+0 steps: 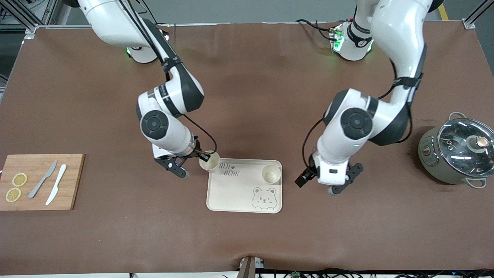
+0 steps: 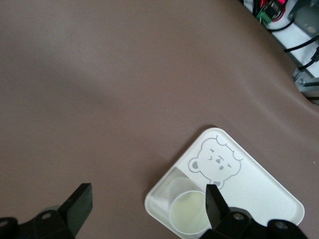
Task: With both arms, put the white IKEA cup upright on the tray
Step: 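Place the left gripper's cup on the tray while the right gripper brings another, then place the right gripper's cup on the tray while the left gripper withdraws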
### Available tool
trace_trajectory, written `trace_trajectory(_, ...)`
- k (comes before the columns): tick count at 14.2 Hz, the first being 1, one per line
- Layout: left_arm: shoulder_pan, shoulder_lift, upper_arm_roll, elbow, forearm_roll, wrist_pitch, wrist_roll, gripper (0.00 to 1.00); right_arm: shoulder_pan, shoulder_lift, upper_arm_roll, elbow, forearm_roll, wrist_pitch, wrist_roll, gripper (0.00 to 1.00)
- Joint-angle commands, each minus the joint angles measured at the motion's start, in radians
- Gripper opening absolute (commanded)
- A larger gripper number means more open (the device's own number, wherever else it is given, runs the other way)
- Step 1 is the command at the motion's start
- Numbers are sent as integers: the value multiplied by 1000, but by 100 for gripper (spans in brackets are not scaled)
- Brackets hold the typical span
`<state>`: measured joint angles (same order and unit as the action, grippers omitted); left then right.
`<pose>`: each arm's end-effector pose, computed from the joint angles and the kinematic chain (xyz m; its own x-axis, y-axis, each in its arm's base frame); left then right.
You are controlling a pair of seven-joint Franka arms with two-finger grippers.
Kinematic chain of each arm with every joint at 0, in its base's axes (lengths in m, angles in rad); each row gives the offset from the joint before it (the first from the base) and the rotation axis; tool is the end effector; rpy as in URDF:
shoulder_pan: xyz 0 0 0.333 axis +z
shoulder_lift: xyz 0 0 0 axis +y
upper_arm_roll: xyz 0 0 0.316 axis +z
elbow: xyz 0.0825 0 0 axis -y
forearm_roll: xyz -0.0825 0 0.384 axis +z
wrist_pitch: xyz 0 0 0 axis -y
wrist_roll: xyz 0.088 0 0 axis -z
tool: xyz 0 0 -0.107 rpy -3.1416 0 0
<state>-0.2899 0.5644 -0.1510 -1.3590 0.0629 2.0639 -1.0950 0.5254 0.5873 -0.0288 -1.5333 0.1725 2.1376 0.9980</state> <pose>0.6705 -0.2872 0.4104 0.7886 0.6130 0.0479 0.6024 -0.7859 0.1398 0.6143 0.3448 0.3151 0.8300 -0.5482 -0.1033 -0.5563 -0.8270 -0.0808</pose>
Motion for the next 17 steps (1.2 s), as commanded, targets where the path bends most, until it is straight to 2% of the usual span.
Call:
trace_trajectory(1, 63, -76, -1, -23, 20, -63, 139, 100, 27, 67, -11, 58, 13, 45, 51, 0)
trace_trajectory(4, 126, -132, -1, -23, 20, -128, 317, 100, 59, 95, -11, 58, 13, 105, 105, 0)
trace_trajectory(7, 175, -175, -1, -23, 20, -168, 469, 100, 59, 108, -13, 58, 7, 108, 106, 0)
trace_trajectory(9, 195, -201, 1, -22, 20, -197, 521, 100, 45, 106, -14, 58, 7, 108, 93, 28)
trace_trajectory(11, 235, -231, -2, -22, 20, -226, 593, 100, 44, 106, -14, 58, 2, 108, 96, 87)
trace_trajectory(12, 242, -248, -1, -22, 18, -250, 625, 100, 41, 106, -14, 58, 1, 108, 99, 100)
trace_trajectory(14, 273, -283, -2, -22, 18, -312, 676, 100, 41, 97, -17, 62, -4, 108, 90, 100)
trace_trajectory(17, 299, -325, -2, -23, 18, -385, 756, 100, 33, 80, -39, 151, -8, 96, 85, 100)
